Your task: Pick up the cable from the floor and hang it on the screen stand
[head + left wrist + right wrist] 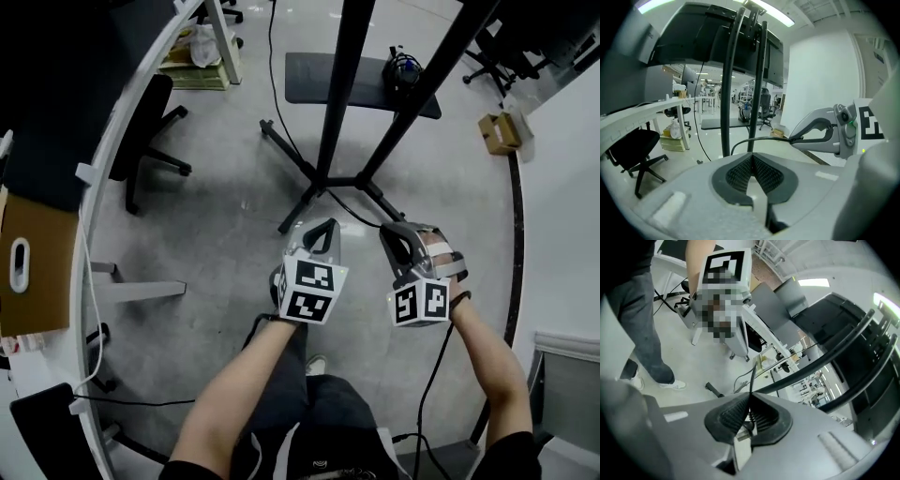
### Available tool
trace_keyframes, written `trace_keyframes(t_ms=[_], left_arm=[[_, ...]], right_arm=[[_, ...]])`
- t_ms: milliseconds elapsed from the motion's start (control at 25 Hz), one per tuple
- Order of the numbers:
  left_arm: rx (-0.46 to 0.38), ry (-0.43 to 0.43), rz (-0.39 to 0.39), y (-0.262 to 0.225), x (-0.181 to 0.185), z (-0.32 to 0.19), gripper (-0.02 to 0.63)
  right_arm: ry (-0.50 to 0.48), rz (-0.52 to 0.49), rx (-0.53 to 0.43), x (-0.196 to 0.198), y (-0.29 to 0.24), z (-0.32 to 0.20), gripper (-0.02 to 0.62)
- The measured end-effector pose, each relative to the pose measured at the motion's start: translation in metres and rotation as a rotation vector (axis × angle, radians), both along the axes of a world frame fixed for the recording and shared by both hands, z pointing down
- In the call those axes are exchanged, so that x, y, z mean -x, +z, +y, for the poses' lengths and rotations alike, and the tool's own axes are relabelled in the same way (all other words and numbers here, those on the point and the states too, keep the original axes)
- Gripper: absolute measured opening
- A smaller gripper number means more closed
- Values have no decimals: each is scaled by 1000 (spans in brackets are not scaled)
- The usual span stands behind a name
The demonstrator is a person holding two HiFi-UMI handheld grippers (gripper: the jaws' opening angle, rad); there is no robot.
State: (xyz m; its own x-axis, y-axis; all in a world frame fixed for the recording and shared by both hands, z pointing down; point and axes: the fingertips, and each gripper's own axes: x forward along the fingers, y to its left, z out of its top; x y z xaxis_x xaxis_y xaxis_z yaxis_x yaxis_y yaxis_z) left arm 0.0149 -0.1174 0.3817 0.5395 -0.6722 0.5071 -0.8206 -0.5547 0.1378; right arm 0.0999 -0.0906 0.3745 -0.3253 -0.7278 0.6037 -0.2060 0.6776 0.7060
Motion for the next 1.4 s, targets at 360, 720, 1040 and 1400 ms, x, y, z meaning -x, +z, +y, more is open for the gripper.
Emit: trace_keyframes(t_ms=[360,720,1040,1400], left_arm=[[-181,-42,54,-154,19,-52,0],[-356,-66,138,-298,29,-108,0],[-467,-39,165,-390,28,-160,0],[-585,16,202,-492,23,-213,0]], right_arm=[[-42,-52,-254,23,-192,-68,20],[-79,-61,-451,43,-342,-128,20],[-56,-49,-568,46,-442,-178,21],[-2,-95,-708,60,-590,-231,21]])
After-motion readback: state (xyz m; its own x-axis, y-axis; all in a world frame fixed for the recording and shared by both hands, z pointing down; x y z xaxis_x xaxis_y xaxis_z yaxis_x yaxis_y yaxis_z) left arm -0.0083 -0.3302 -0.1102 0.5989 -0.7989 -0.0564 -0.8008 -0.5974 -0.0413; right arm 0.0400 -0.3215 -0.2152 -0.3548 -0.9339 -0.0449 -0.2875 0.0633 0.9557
